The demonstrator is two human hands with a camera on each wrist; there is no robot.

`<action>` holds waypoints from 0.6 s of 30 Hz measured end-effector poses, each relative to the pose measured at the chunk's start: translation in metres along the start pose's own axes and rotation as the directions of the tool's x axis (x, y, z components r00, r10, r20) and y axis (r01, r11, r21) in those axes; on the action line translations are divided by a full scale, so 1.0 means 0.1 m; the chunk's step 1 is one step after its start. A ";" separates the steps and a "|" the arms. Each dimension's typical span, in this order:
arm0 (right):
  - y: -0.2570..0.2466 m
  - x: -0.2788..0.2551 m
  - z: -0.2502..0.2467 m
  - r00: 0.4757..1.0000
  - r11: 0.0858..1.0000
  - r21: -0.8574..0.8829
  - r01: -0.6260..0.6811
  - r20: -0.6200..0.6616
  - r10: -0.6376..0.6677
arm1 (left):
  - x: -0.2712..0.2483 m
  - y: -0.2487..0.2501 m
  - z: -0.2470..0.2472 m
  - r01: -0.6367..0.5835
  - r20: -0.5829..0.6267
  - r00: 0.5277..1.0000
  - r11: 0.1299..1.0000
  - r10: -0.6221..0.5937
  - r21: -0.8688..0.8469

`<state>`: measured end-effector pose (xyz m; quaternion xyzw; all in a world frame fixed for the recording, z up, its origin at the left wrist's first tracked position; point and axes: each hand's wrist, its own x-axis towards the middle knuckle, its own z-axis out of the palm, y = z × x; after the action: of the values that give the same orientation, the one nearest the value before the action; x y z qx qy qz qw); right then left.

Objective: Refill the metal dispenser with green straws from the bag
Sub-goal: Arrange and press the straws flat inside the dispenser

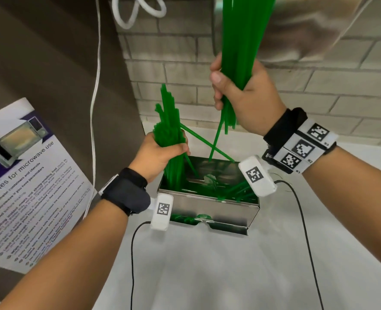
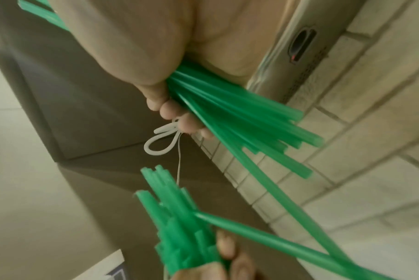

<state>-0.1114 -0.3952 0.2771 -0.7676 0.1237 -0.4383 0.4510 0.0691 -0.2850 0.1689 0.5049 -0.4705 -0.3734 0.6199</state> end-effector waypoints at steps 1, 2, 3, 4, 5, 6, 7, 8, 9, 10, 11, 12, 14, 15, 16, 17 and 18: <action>0.01 -0.01 0.02 1.000 1.000 -0.018 -0.011 0.022 0.011 | 0.00 -0.02 0.02 -0.001 -0.004 1.000 1.000 0.001 0.006; 0.05 -0.04 0.07 0.998 0.998 -0.054 -0.036 0.052 0.039 | 0.01 -0.03 0.05 -0.003 -0.008 1.000 1.000 0.004 0.015; 0.11 -0.08 0.13 0.994 0.994 -0.093 -0.065 0.080 0.072 | 0.03 -0.04 0.07 -0.008 -0.013 1.000 1.000 0.009 0.026; 0.19 -0.14 0.20 0.990 0.989 -0.115 -0.094 0.095 0.106 | 0.05 -0.05 0.10 -0.012 -0.017 1.000 0.999 0.013 0.038; 0.27 -0.18 0.27 0.987 0.985 -0.116 -0.125 0.091 0.135 | 0.07 -0.05 0.13 -0.015 -0.018 1.000 0.999 0.016 0.047; 0.35 -0.22 0.32 0.984 0.983 -0.098 -0.156 0.067 0.163 | 0.08 -0.06 0.17 -0.019 -0.010 1.000 0.999 0.019 0.048; 0.43 -0.24 0.37 0.981 0.979 -0.070 -0.190 0.028 0.192 | 0.09 -0.06 0.19 -0.022 -0.001 1.000 0.999 0.022 0.043; 0.47 -0.25 0.40 0.975 0.975 -0.034 -0.220 -0.013 0.220 | 0.11 -0.07 0.21 -0.025 0.003 1.000 0.999 0.025 0.031; 0.50 -0.25 0.42 0.969 0.970 0.009 -0.244 -0.045 0.244 | 0.12 -0.08 0.22 -0.026 -0.007 1.000 0.999 0.026 0.019; 0.53 -0.25 0.44 0.962 0.964 0.059 -0.260 -0.067 0.264 | 0.13 -0.09 0.23 -0.024 -0.026 0.999 1.000 0.025 0.009; 0.55 -0.25 0.45 0.956 0.956 0.105 -0.273 -0.083 0.282 | 0.14 -0.10 0.23 -0.018 -0.051 0.999 1.000 0.019 0.009; 0.58 -0.25 0.45 0.951 0.950 0.135 -0.281 -0.095 0.295 | 0.15 -0.11 0.23 -0.007 -0.079 0.997 1.000 0.009 0.015; 0.64 -0.28 0.44 0.942 0.942 0.148 -0.300 -0.108 0.317 | 0.17 -0.13 0.21 0.021 -0.117 0.993 0.999 -0.018 0.029; 0.69 -0.29 0.44 0.934 0.936 0.143 -0.322 -0.116 0.339 | 0.16 -0.13 0.20 0.035 -0.119 0.992 0.999 -0.032 0.027; 0.73 -0.31 0.45 0.921 0.926 0.139 -0.351 -0.124 0.368 | 0.15 -0.13 0.21 0.050 -0.111 0.993 0.998 -0.047 0.023; 0.77 -0.33 0.47 0.906 0.911 0.141 -0.386 -0.124 0.404 | 0.14 -0.13 0.22 0.064 -0.096 0.993 0.998 -0.061 0.025; 0.80 -0.35 0.52 0.889 0.891 0.165 -0.423 -0.115 0.444 | 0.13 -0.14 0.24 0.074 -0.078 0.994 0.996 -0.071 0.041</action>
<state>-0.0745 -0.3896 0.1822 -0.6529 0.2955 -0.3902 0.5781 0.0501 -0.3062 0.1594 0.5489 -0.4359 -0.3659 0.6122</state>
